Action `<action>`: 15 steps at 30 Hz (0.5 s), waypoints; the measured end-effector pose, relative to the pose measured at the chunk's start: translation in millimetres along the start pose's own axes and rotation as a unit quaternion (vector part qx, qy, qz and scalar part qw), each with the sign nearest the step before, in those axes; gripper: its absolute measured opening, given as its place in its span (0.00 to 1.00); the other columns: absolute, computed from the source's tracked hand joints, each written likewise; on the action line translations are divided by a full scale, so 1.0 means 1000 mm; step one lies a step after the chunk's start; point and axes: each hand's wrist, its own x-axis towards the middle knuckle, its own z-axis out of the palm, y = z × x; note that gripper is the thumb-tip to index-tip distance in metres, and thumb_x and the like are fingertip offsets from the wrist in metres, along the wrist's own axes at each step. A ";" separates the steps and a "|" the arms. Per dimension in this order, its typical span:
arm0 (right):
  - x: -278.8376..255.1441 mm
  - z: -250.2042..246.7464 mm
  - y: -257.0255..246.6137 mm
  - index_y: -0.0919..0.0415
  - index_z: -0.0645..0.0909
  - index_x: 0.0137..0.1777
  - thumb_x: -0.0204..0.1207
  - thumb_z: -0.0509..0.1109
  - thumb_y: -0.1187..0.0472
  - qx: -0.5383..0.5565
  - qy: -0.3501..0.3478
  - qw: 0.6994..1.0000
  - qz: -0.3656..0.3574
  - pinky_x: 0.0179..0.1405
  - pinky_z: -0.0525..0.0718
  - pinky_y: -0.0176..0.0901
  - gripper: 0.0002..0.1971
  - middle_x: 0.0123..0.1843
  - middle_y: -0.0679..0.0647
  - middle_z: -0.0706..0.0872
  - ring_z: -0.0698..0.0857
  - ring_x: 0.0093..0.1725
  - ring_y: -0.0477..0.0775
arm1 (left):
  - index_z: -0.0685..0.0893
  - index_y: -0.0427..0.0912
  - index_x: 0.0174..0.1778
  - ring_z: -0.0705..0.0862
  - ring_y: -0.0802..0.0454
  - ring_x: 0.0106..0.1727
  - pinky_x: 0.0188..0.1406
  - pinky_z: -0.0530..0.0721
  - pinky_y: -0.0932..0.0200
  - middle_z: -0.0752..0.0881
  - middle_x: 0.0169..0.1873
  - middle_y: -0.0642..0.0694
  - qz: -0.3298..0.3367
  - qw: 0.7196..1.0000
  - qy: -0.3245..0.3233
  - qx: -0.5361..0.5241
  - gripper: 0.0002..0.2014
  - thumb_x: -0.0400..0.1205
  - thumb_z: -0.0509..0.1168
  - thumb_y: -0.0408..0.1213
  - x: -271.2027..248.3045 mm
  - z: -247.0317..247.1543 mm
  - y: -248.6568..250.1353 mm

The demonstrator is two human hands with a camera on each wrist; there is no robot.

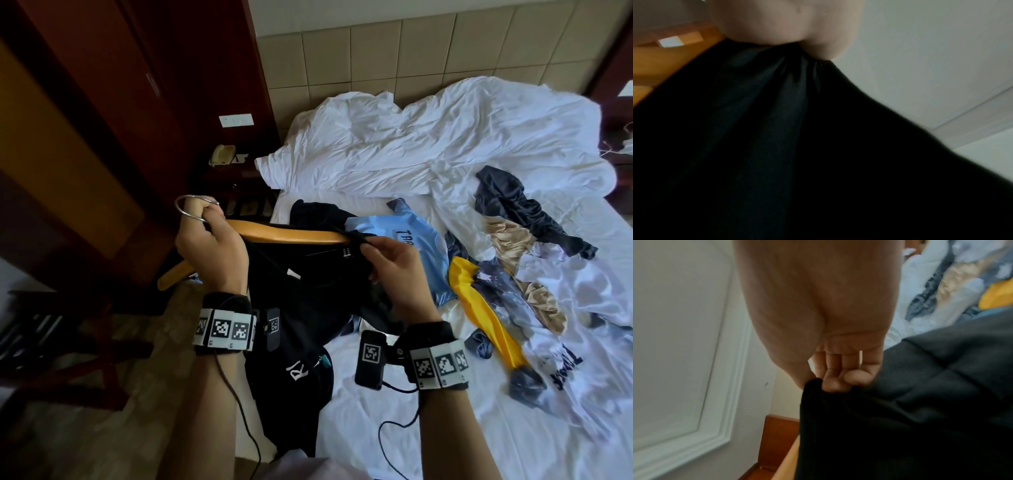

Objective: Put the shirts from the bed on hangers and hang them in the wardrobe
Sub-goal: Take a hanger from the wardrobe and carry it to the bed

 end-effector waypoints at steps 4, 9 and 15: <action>0.000 0.006 0.000 0.70 0.89 0.56 0.87 0.73 0.67 -0.008 -0.007 1.000 -0.024 0.27 0.79 0.33 0.06 0.28 0.45 0.87 0.79 0.24 0.42 | 0.81 0.35 0.40 0.79 0.55 0.33 0.38 0.76 0.66 0.83 0.33 0.45 0.019 0.999 -0.029 -0.009 0.12 0.84 0.54 0.30 -0.004 0.001 0.001; -0.001 0.008 -0.002 0.68 0.91 0.54 0.87 0.73 0.64 -0.053 0.009 0.996 -0.068 0.37 0.80 0.31 0.07 0.35 0.43 0.90 0.84 0.32 0.36 | 0.84 0.39 0.41 0.85 0.53 0.40 0.43 0.81 0.61 0.87 0.37 0.47 0.020 0.993 -0.117 0.004 0.13 0.83 0.55 0.37 -0.012 0.004 0.003; -0.016 0.037 -0.019 0.68 0.90 0.49 0.89 0.70 0.66 -0.008 -0.085 0.993 -0.086 0.37 0.79 0.35 0.09 0.34 0.48 0.85 0.80 0.34 0.42 | 0.87 0.43 0.55 0.88 0.52 0.54 0.55 0.83 0.56 0.91 0.50 0.50 0.084 0.961 -0.254 0.069 0.13 0.87 0.57 0.31 -0.042 0.022 0.011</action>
